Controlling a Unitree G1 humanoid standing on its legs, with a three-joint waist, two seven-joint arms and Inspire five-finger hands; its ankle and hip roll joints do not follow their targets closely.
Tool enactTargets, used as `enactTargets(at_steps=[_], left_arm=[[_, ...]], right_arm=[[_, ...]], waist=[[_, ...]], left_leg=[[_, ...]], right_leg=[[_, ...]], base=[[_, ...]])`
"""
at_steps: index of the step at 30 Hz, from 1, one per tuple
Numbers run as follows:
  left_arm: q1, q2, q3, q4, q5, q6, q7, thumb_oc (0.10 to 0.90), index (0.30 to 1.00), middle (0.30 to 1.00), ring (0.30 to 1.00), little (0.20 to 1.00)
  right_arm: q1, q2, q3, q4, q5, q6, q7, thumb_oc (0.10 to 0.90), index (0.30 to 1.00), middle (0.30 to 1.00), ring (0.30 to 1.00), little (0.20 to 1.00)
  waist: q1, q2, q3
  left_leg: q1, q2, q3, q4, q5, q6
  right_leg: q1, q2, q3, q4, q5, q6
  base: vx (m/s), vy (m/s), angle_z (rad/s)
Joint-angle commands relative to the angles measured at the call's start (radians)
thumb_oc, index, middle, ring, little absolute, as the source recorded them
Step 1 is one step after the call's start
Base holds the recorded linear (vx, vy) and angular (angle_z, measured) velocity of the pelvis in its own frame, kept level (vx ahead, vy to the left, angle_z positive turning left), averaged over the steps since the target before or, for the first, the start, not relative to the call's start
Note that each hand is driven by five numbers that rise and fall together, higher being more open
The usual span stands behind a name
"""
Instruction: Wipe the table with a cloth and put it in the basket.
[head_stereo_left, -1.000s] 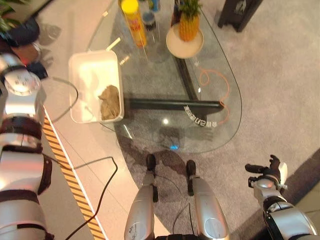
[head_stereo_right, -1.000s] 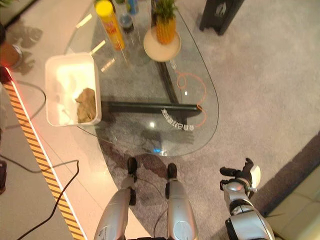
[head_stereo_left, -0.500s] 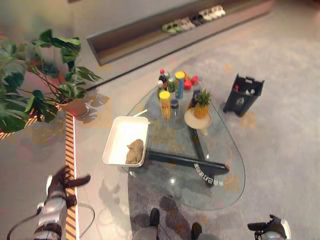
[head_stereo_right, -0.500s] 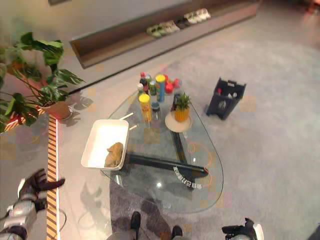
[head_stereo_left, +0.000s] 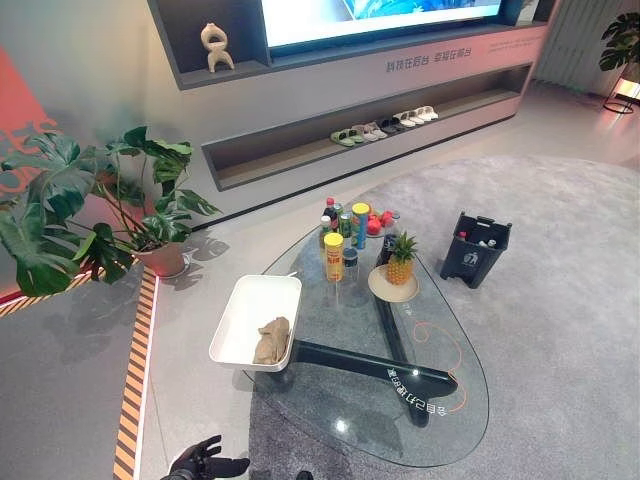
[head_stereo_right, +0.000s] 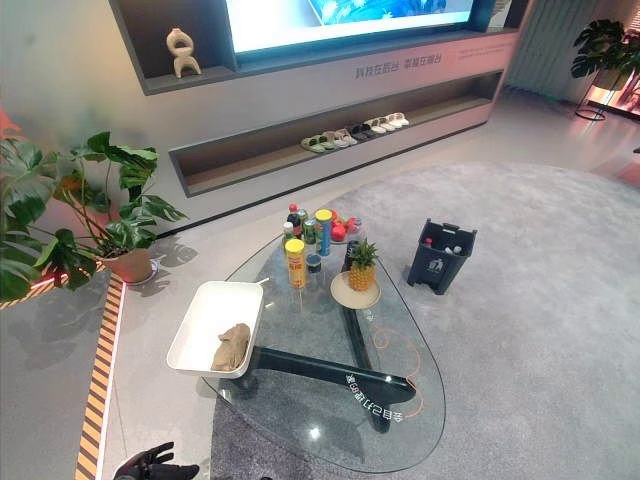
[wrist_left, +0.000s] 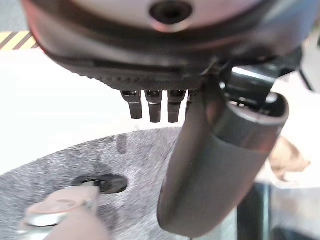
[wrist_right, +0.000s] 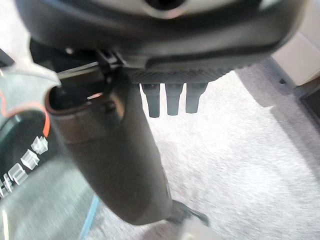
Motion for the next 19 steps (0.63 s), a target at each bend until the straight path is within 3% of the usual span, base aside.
enactTargets(at_steps=[1,5,19], left_arm=[[-0.068,0.026,0.008,0.023,0.069,-0.008,0.031,0.8,0.9,0.9,0.9,0.9],[-0.066,0.01,-0.065,0.04,0.218,0.04,0.045,0.8,0.9,0.9,0.9,0.9],[-0.074,-0.008,-0.093,0.035,0.187,0.073,0.024,0.8,0.9,0.9,0.9,0.9]], right_arm=[[-0.043,-0.005,0.038,0.03,-0.051,0.015,0.013,0.8,0.9,0.9,0.9,0.9],[-0.044,0.015,0.072,0.029,-0.089,0.046,0.031,0.8,0.9,0.9,0.9,0.9],[-0.058,0.018,0.105,0.032,-0.127,0.06,0.042,0.8,0.9,0.9,0.9,0.9]], waist=[[0.01,-0.013,0.03],[0.003,-0.012,0.032],[-0.001,-0.009,0.036]], left_leg=[[0.085,-0.056,0.085,0.0,-0.137,0.021],[0.096,-0.054,0.091,0.0,-0.143,0.024],[0.11,-0.051,0.09,0.0,-0.151,0.025]], right_leg=[[-0.05,-0.003,0.011,-0.01,0.064,0.038],[-0.04,-0.003,0.005,-0.008,0.059,0.037],[-0.033,0.0,0.016,-0.011,0.056,0.037]], base=[[0.0,0.0,0.0],[0.0,0.0,0.0],[0.01,0.0,-0.03]])
